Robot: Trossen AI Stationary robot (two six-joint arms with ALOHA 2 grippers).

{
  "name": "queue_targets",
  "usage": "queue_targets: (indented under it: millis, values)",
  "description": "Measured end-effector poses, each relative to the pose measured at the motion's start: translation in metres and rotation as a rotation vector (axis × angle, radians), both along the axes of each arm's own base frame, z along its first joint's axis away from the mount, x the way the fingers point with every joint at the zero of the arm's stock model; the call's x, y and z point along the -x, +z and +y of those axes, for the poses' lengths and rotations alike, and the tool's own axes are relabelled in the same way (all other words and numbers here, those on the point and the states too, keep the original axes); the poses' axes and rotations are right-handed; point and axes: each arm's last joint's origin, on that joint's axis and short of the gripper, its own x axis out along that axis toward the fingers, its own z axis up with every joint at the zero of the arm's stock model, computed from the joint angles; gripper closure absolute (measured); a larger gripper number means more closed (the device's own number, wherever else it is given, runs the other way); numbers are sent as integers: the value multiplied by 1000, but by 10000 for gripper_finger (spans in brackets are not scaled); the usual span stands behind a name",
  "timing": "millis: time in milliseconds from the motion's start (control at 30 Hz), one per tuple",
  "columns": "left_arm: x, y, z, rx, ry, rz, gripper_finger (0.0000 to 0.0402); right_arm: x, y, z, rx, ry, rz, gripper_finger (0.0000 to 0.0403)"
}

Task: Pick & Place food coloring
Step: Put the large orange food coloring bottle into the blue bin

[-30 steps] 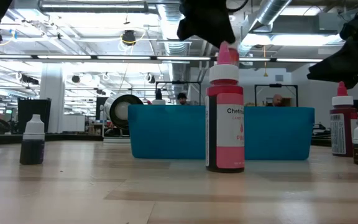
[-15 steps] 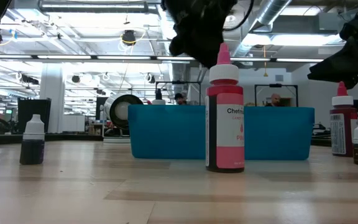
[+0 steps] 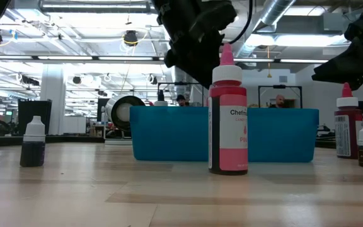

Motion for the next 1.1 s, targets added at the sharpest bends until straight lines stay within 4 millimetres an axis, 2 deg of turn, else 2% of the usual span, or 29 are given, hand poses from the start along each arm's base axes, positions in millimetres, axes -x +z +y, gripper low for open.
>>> queue_targets:
  millis: [433, 767, 933, 1100]
  values:
    - [3, 0, -3, -90, 49, 6, 285, 0, 0, 0, 0, 0, 0, 282]
    - [4, -1, 13, -142, 107, 36, 285, 0, 0, 0, 0, -1, 0, 282]
    - [12, -19, 19, -139, 136, 67, 285, 0, 0, 0, 0, -1, -1, 282]
    - [16, -27, 21, -133, 168, 31, 285, 0, 0, 0, 1, -1, 0, 282]
